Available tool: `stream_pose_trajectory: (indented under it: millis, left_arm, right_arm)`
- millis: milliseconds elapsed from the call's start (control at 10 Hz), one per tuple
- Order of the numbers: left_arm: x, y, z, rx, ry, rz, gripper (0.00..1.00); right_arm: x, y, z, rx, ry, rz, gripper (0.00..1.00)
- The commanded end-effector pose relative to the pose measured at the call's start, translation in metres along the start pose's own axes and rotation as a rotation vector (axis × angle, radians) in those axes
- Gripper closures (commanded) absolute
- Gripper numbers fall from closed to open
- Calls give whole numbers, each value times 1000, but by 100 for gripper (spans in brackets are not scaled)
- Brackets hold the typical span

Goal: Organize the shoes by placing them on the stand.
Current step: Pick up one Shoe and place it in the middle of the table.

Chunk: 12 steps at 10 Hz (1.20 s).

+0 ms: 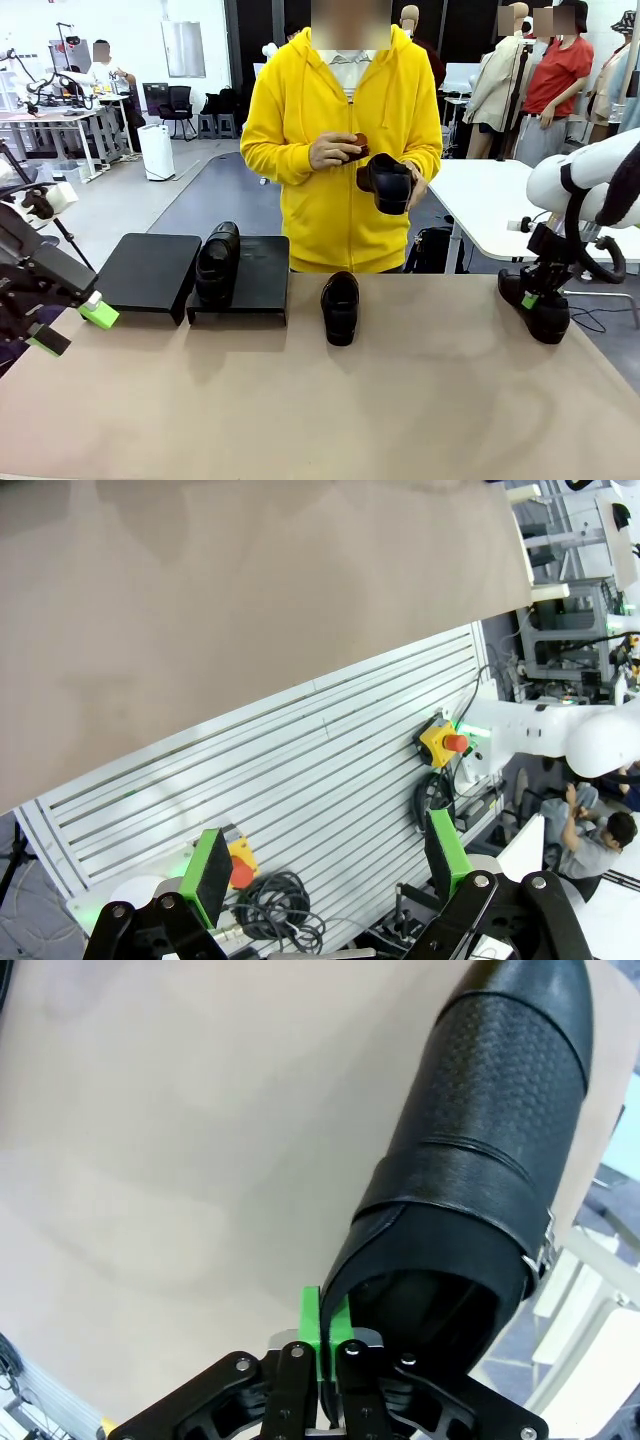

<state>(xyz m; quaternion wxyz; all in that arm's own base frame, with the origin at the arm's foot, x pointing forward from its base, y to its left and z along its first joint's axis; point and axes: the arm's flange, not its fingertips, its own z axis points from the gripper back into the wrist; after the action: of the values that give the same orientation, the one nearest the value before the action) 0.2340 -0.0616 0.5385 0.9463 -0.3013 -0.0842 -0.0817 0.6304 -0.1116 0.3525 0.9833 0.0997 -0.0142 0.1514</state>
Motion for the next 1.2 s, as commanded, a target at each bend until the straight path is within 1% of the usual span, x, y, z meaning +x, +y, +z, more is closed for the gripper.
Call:
stream_pose_trajectory:
  millis: [0,200,300,400,500,600,700,800,900,1000,1100]
  left_arm:
    - [1,2,2,-15,2,-17,0]
    - [1,2,2,-15,2,-17,0]
    - [1,2,2,-15,2,-17,0]
    - [1,2,2,-15,2,-17,0]
    - [1,2,2,-15,2,-17,0]
    - [1,2,2,-15,2,-17,0]
    - [1,2,2,-15,2,-17,0]
    - [1,2,2,-15,2,-17,0]
    - [1,2,2,-15,2,-17,0]
    - [1,2,2,-15,2,-17,0]
    - [1,2,2,-15,2,-17,0]
  right_arm:
    - [-2,-5,4,10,-10,3,100]
    - [-8,-4,11,-10,-21,-30,100]
    - [-15,-1,23,-21,-39,-75,100]
    - [-29,6,46,-9,-66,-138,100]
    - [-50,17,79,26,-83,-211,100]
    - [-86,39,119,37,-59,-284,100]
    - [-124,66,147,33,-58,-334,100]
    - [-164,94,166,6,-75,-349,100]
    - [-203,120,178,-4,-79,-356,100]
    - [-236,141,178,-41,-84,-418,100]
    - [-254,150,175,-47,-122,-413,100]
